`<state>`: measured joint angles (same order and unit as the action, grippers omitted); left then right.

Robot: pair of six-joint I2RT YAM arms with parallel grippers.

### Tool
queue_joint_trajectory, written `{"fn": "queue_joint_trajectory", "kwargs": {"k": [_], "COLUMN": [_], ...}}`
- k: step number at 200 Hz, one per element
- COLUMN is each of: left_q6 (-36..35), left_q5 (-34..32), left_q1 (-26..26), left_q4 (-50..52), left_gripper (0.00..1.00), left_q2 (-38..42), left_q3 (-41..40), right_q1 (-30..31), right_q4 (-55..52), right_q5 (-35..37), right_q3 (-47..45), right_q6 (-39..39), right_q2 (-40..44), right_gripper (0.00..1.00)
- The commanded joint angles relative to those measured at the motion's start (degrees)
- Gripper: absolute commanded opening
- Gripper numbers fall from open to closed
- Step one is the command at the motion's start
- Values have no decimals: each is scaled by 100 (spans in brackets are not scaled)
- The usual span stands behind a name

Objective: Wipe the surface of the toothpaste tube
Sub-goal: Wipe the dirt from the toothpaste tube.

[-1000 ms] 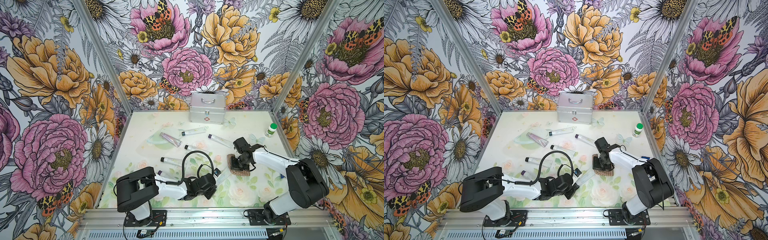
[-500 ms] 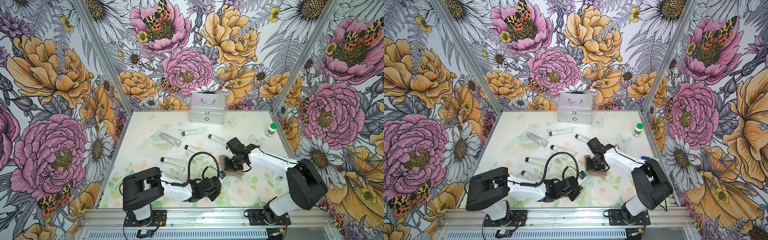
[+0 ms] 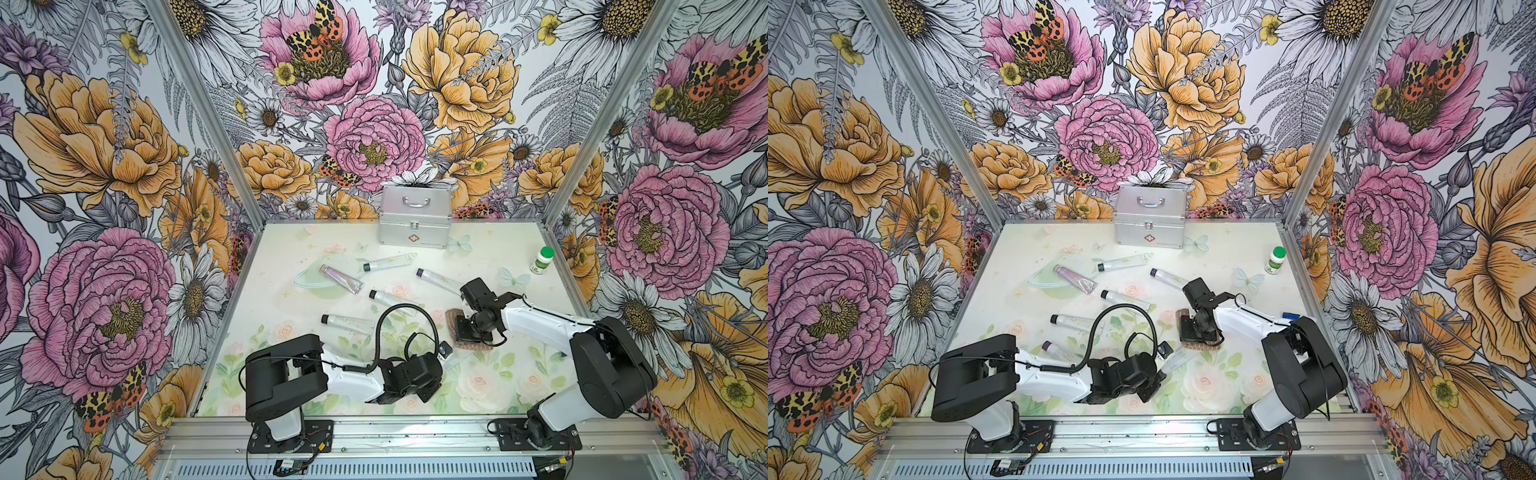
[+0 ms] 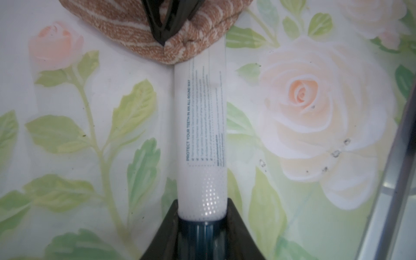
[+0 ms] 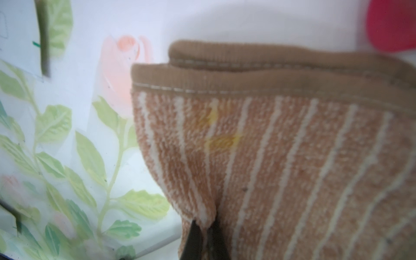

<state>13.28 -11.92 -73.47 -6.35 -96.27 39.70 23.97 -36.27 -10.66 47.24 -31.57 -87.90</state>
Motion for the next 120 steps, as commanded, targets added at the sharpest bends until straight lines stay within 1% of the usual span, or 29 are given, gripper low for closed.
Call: {"fn": "queue_joint_trajectory", "kwargs": {"k": [1, 32, 54, 89, 120], "left_q6": [47, 35, 30, -7, 1], "left_q5": [-159, -100, -70, -47, -47], "left_q1": [168, 229, 280, 367, 420], "left_q4": [267, 266, 266, 270, 275], "left_gripper": [27, 27, 28, 29, 29], "left_q2": [138, 110, 91, 128, 141], "left_q3": [-200, -186, -190, -182, -182], "right_q1": [-221, -175, 156, 769, 994], "right_q4": [-433, -467, -521, -496, -417], "right_q5": [559, 231, 127, 98, 158], "right_q3": [-188, -37, 43, 200, 241], "right_q6": [107, 47, -65, -291, -358], "right_q2": [18, 343, 506, 401, 179], "right_gripper": [0, 0, 0, 0, 0]}}
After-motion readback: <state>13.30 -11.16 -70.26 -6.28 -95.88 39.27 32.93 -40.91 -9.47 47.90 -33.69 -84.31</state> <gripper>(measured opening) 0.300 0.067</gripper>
